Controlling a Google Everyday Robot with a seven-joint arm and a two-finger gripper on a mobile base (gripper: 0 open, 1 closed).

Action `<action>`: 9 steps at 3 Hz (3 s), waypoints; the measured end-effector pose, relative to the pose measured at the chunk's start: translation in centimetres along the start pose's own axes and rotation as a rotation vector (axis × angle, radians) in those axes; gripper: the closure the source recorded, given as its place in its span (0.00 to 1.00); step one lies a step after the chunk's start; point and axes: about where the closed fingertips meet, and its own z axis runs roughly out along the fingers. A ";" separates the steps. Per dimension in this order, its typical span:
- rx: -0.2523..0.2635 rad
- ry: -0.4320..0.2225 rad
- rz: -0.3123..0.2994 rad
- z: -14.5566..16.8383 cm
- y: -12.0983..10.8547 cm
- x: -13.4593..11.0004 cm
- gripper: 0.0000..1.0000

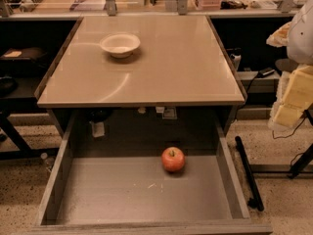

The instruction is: Pick apple from top drawer and place on counter

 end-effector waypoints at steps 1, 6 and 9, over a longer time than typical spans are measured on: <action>0.000 0.000 0.000 0.0 0.0 0.0 0.00; -0.111 -0.298 -0.034 17.6 8.3 1.6 0.00; -0.244 -0.482 0.091 30.2 5.6 1.4 0.00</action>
Offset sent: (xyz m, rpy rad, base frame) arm -0.0370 0.0127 -0.0844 0.1373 0.0602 0.0272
